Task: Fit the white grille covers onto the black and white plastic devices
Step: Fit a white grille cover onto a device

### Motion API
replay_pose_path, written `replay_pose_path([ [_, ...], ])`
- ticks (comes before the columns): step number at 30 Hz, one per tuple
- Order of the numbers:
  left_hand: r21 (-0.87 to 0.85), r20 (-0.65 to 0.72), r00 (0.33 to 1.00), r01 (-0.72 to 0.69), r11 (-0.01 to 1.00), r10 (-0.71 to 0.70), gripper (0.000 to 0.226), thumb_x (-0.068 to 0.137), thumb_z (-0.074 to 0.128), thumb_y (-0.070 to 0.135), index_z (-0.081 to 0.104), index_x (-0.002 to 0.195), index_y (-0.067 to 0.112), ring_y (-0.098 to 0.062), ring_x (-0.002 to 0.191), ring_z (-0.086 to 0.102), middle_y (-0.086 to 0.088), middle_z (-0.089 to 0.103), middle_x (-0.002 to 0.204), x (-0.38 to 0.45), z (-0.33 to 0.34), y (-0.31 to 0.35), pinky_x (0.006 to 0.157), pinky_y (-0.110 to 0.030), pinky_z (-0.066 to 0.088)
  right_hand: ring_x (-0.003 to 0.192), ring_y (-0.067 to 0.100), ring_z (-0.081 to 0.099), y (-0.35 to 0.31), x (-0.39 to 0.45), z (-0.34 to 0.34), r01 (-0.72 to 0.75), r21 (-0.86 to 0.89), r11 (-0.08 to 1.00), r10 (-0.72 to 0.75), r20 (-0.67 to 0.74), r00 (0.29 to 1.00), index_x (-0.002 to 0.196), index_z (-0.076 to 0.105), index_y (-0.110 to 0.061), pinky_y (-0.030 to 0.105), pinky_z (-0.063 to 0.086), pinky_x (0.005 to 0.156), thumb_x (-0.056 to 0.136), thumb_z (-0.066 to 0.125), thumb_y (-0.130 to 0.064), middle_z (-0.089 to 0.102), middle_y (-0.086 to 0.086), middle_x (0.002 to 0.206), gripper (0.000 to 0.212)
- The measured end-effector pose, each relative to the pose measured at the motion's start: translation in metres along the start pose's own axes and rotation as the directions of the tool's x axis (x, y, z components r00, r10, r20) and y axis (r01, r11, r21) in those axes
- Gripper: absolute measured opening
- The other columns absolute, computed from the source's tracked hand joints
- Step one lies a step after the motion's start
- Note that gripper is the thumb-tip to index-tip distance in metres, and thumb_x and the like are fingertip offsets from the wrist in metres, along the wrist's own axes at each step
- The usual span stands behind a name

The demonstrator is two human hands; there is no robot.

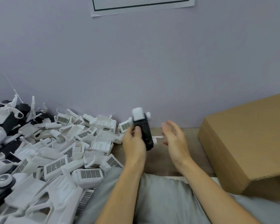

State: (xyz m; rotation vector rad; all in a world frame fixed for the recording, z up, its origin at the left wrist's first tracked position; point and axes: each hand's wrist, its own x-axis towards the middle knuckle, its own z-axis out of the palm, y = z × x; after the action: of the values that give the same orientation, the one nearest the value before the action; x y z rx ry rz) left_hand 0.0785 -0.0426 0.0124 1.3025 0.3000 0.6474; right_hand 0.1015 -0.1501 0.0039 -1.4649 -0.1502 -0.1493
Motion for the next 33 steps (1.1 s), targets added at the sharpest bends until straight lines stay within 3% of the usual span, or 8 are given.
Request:
replay_pose_path([
  [3,-0.527,0.165,0.935,0.352,0.774,-0.313,0.023,0.096,0.060,0.038,0.068,0.103,0.018,-0.025,0.095,0.064,-0.003,0.065,0.098,0.007,-0.006,0.011,0.092,-0.043,0.051,0.100,0.017,0.063,0.004,0.005,-0.005,-0.117,-0.116,0.986,0.111,-0.057,0.992,0.118,0.063,-0.018,0.035,0.052,0.085,0.103,0.049,-0.029,0.065,0.003,0.111,0.024],
  [5,-0.482,0.221,0.918,0.397,0.781,-0.330,0.023,0.089,0.071,0.038,0.068,0.099,0.017,-0.030,0.096,0.067,-0.002,0.062,0.090,0.007,-0.006,0.011,0.097,-0.055,0.051,0.074,0.019,0.063,0.004,0.005,-0.004,-0.183,-0.101,0.978,0.183,-0.004,0.983,0.099,0.066,-0.015,0.029,0.046,0.062,0.100,0.050,-0.023,0.065,0.006,0.086,0.018],
  [8,-0.456,0.194,0.917,0.399,0.796,-0.348,0.015,0.089,0.071,0.027,0.068,0.089,0.012,-0.030,0.083,0.064,-0.004,0.054,0.079,0.005,-0.006,0.008,0.091,-0.054,0.052,0.060,0.023,0.062,0.000,-0.003,0.002,-0.287,-0.054,0.956,0.292,0.191,0.937,0.102,0.066,-0.004,0.028,0.045,0.056,0.099,0.049,-0.030,0.066,0.010,0.066,0.032],
  [14,-0.500,0.269,0.899,0.437,0.748,-0.346,0.035,0.098,0.056,0.035,0.065,0.101,0.002,-0.026,0.062,0.068,-0.013,0.066,0.078,0.003,-0.011,0.011,0.053,-0.031,0.056,0.080,0.025,0.061,-0.016,-0.018,-0.003,-0.346,0.103,0.933,0.235,0.554,0.799,0.105,0.069,-0.006,0.032,0.045,0.069,0.083,0.048,-0.066,0.065,0.020,0.095,0.067],
  [18,-0.409,0.245,0.921,0.381,0.829,-0.302,0.032,0.103,0.048,0.031,0.060,0.121,0.007,-0.026,0.070,0.062,-0.012,0.063,0.085,0.003,-0.009,0.007,0.062,-0.036,0.052,0.073,0.021,0.059,-0.015,-0.019,0.001,-0.282,0.121,0.952,0.173,0.548,0.818,0.121,0.058,0.006,0.028,0.045,0.065,0.085,0.061,-0.053,0.063,0.015,0.095,0.069],
  [24,-0.330,0.188,0.929,0.365,0.870,-0.318,0.041,0.104,0.046,0.037,0.061,0.127,0.006,-0.032,0.084,0.064,-0.017,0.064,0.107,0.002,-0.010,0.006,0.051,-0.028,0.051,0.080,0.019,0.063,-0.016,-0.019,-0.001,-0.349,0.135,0.927,0.199,0.612,0.766,0.113,0.067,-0.011,0.028,0.045,0.068,0.078,0.064,-0.050,0.070,0.006,0.095,0.053],
  [30,-0.205,0.187,0.963,0.230,0.951,-0.192,0.023,0.105,0.048,0.025,0.064,0.116,0.013,-0.036,0.095,0.065,-0.013,0.068,0.101,0.000,-0.003,0.003,0.088,-0.056,0.052,0.072,0.017,0.065,-0.013,-0.019,0.006,-0.278,0.043,0.960,0.233,0.433,0.871,0.107,0.065,-0.010,0.027,0.046,0.063,0.101,0.056,-0.021,0.072,0.005,0.087,0.016],
  [33,-0.205,0.153,0.969,0.222,0.953,-0.193,0.025,0.105,0.047,0.024,0.061,0.121,0.010,-0.034,0.092,0.063,-0.013,0.066,0.099,0.000,-0.002,0.001,0.070,-0.042,0.052,0.065,0.014,0.058,-0.012,-0.018,0.005,-0.284,0.083,0.955,0.211,0.479,0.852,0.100,0.063,-0.011,0.026,0.047,0.063,0.102,0.051,-0.011,0.068,0.000,0.077,0.012],
])
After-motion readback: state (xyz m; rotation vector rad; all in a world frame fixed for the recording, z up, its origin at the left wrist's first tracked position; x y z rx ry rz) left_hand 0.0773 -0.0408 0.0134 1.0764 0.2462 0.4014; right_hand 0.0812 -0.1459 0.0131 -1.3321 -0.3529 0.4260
